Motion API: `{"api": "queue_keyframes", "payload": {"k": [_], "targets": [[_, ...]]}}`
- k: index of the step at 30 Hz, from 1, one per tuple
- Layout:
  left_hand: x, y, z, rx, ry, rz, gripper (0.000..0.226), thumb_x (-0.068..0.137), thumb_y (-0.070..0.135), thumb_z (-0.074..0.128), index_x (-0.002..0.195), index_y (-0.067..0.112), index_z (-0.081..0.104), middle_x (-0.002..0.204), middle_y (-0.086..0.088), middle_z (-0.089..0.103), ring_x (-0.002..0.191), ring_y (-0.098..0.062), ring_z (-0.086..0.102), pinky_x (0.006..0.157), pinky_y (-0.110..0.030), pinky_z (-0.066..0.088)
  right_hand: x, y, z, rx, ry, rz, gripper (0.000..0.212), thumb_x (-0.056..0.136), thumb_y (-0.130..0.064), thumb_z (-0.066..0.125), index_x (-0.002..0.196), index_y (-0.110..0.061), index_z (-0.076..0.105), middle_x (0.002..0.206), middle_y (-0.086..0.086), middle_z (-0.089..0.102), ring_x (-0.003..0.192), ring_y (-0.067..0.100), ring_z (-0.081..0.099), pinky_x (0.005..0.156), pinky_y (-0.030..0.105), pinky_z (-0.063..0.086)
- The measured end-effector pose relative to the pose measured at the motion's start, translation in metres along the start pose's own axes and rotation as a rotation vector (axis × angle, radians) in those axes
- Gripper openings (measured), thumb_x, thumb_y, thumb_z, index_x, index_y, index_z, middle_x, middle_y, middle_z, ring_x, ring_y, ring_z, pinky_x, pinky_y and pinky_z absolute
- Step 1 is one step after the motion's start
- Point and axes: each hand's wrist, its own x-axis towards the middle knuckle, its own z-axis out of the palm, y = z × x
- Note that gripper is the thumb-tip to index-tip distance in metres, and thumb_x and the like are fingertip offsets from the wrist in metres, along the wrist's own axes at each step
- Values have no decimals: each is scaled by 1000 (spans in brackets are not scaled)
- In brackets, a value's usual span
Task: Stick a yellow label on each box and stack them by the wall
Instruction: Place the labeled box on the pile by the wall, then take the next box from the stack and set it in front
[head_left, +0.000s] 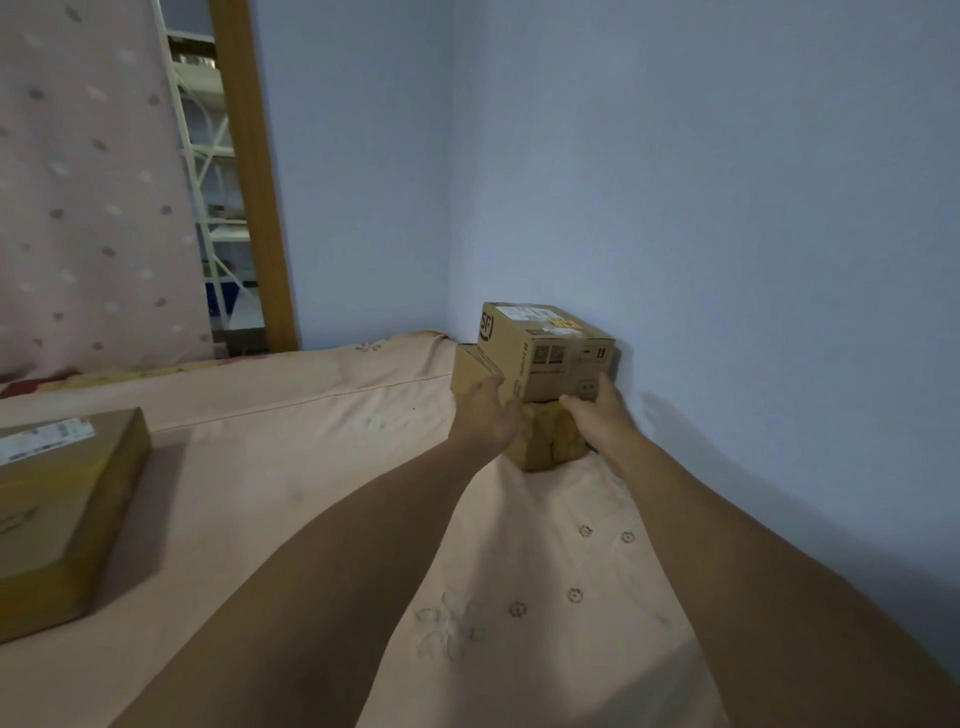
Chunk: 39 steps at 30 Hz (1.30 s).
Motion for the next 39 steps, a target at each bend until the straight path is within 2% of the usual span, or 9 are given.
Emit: {"api": "queue_keyframes", "payload": {"k": [3,6,11,16,21,24,28,32,39], "targets": [[-14,-2,-22,141,-3,18,52,99,28,47,150,18,40,155,-7,37,142,-29,29,111,-44,34,-31,-24,0,-60,-16,-56,56,90,-34,64,142,-32,45,149,-1,47,132,24,49,111,50,43],[-32,-5,-49,250,5,22,52,100,29,46,150,17,39,154,-7,38,142,-29,28,109,-44,35,-55,-42,8,-134,-41,-87,55,91,-39,61,143,-33,44,152,0,45,134,27,47,110,48,42],[-75,-20,-110,422,44,55,50,100,33,47,147,18,42,143,-7,48,134,-28,36,102,-44,41,-102,-85,46,-236,-142,-171,54,99,-36,53,150,-29,39,144,0,51,123,28,52,95,37,42],[-119,-43,-191,604,84,9,49,101,36,44,146,18,42,141,-7,50,132,-28,39,99,-46,45,-146,-129,106,-251,-277,-243,68,100,-42,53,159,-21,27,164,2,29,148,25,32,118,42,32],[-167,-81,-281,720,173,-132,48,102,36,43,146,19,44,145,-8,49,134,-31,39,107,-47,40,-190,-165,170,-265,-384,-319,68,103,-41,51,160,-17,24,167,3,23,151,24,28,119,34,26],[-202,-108,-332,706,233,-244,47,102,33,42,147,18,42,147,-10,47,136,-31,39,107,-46,40,-219,-181,211,-267,-471,-333,67,103,-44,51,160,-19,26,166,3,26,150,26,30,118,36,28],[-250,-151,-383,734,264,-409,46,101,36,43,145,19,40,142,-9,48,124,-27,49,91,-40,50,-262,-191,269,-308,-608,-360,63,103,-44,49,159,-20,29,164,3,30,149,27,33,116,37,31],[-289,-191,-418,725,279,-520,38,101,38,42,133,18,48,135,-8,51,124,-29,44,99,-46,47,-302,-191,325,-364,-746,-429,49,104,-36,49,151,-24,44,156,3,45,140,25,44,112,36,37],[-314,-234,-430,621,317,-561,42,101,42,39,134,19,49,130,-9,49,125,-30,43,102,-48,44,-328,-174,372,-531,-742,-472,60,102,-45,50,155,-21,38,164,-1,30,148,27,32,120,42,30]]}}
